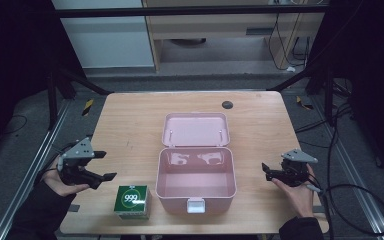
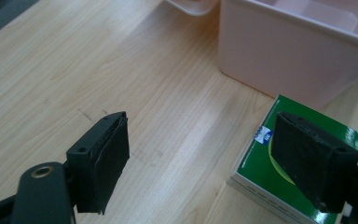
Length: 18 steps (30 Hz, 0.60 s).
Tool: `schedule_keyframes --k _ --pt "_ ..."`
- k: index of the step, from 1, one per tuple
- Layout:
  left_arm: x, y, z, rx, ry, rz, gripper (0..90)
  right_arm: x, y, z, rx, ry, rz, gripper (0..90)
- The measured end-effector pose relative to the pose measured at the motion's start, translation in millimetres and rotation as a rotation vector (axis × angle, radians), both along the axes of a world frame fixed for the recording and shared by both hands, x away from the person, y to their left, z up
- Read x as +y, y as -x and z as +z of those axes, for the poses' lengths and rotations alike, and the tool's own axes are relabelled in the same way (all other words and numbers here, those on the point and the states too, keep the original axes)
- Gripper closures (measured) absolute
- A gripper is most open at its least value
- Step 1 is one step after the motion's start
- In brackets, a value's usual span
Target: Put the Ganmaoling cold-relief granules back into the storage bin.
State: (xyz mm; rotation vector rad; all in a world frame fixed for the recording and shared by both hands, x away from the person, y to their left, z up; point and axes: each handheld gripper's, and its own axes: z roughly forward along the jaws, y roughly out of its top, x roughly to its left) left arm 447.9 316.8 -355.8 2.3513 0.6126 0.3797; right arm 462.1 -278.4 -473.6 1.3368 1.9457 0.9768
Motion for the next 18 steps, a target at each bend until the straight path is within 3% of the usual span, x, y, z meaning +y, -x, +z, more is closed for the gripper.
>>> schedule_keyframes --k 13,18 --pt "-18.0 4.3 -0.5 0.046 -0.106 -0.147 16.2 0.4 0.0 0.0 0.009 -0.002 0.021 8.1" --pt "-24.3 5.5 -3.5 0.067 -0.137 -0.177 14.9 0.2 0.0 0.0 0.006 0.001 0.024 7.9"
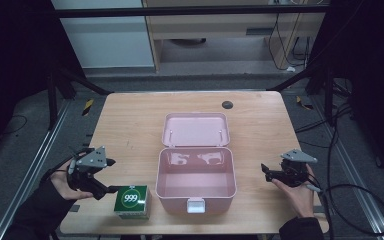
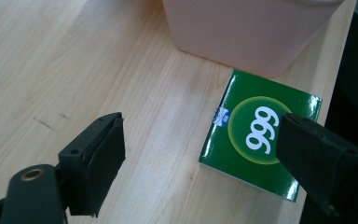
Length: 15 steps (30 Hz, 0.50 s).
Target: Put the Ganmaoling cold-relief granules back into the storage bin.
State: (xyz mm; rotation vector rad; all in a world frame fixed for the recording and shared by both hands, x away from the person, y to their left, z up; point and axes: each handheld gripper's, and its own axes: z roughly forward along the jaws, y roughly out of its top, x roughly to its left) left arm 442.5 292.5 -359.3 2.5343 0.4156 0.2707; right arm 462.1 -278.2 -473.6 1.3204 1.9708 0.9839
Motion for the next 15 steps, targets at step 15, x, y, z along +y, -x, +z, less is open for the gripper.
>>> schedule_keyframes --k 15 --pt "-14.7 4.6 -7.1 0.029 -0.066 -0.054 12.2 0.2 -0.2 0.7 0.011 -0.007 0.01 7.5"
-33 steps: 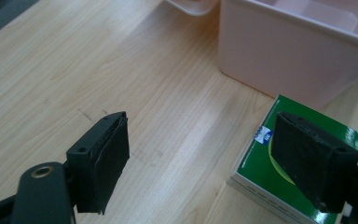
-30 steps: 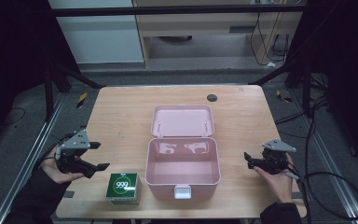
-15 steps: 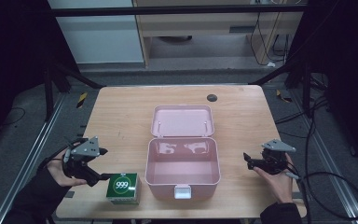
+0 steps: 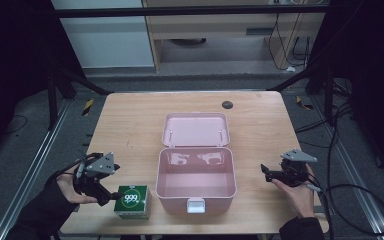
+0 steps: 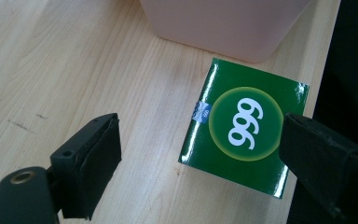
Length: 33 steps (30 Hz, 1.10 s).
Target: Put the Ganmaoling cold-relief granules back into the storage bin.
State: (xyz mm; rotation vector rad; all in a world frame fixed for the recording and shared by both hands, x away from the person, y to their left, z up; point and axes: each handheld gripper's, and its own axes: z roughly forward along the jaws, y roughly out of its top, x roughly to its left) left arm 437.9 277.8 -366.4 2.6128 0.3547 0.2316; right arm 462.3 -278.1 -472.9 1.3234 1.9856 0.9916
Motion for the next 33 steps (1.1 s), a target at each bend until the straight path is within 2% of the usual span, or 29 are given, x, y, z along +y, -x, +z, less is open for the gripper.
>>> schedule_keyframes --k 7,16,21,30,33 --pt "-10.1 2.0 -10.3 0.02 -0.039 -0.027 10.4 0.8 0.1 -0.9 0.0 0.009 0.0 6.7" --pt "-20.5 3.0 -15.7 0.032 -0.055 -0.078 8.5 2.8 -0.6 -2.8 0.016 0.011 0.005 6.5" --pt "-23.8 3.5 -18.6 0.034 -0.066 -0.085 8.2 2.8 -0.4 -2.8 0.017 0.01 0.004 6.2" --pt "-30.5 5.4 -27.2 0.037 -0.111 -0.113 8.3 2.8 -0.8 -3.0 0.021 0.015 0.004 5.5" --pt "-32.2 6.5 -29.6 0.038 -0.109 -0.112 8.3 2.4 -1.0 -3.0 0.02 0.016 0.002 5.3"
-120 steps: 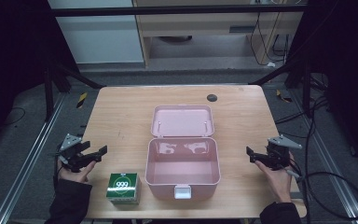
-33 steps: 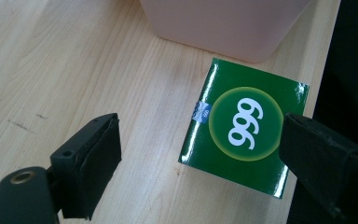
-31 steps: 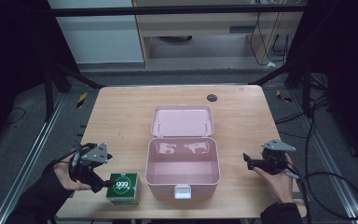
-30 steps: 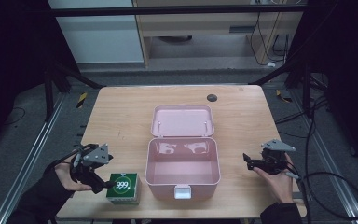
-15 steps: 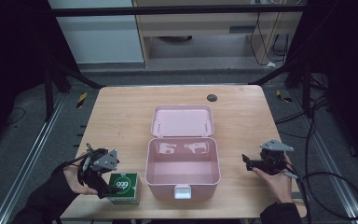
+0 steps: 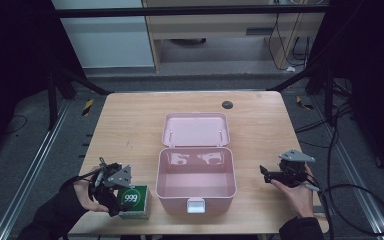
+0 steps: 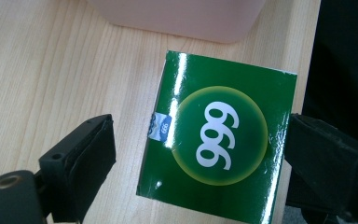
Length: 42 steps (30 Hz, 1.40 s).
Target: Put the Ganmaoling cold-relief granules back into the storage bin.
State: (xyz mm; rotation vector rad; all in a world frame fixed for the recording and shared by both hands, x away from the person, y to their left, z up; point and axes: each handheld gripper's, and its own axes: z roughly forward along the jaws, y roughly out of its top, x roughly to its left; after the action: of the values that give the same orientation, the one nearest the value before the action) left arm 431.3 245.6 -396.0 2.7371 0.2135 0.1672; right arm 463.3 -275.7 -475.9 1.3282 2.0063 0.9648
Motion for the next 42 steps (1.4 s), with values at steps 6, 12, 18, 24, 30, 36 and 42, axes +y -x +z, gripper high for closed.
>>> schedule_keyframes --k 6,12,18,24,30,36,42 --pt "-4.1 0.2 -3.4 0.0 -0.001 -0.013 8.1 0.5 -0.8 -1.1 0.005 0.008 0.006 5.0" --pt "-7.5 0.6 -8.8 0.011 -0.023 -0.033 7.9 0.3 -0.6 -0.9 0.005 0.006 0.004 4.9" --pt "-10.2 0.2 -14.2 0.026 -0.036 -0.041 7.3 0.8 -1.1 -1.8 0.009 0.013 0.009 4.7" --pt "-13.3 -1.9 -22.8 0.044 -0.063 -0.053 7.3 1.2 -1.2 -2.2 0.014 0.014 0.008 4.6" --pt "-16.0 -3.7 -32.2 0.065 -0.07 -0.054 7.3 0.9 -1.8 -3.1 0.016 0.023 0.012 4.5" --pt "-18.1 -5.4 -35.9 0.075 -0.09 -0.06 7.6 1.7 -1.7 -3.5 0.022 0.02 0.012 4.5" --pt "-19.2 -6.8 -38.6 0.084 -0.101 -0.067 8.6 1.6 -2.1 -4.4 0.022 0.032 0.015 4.5"
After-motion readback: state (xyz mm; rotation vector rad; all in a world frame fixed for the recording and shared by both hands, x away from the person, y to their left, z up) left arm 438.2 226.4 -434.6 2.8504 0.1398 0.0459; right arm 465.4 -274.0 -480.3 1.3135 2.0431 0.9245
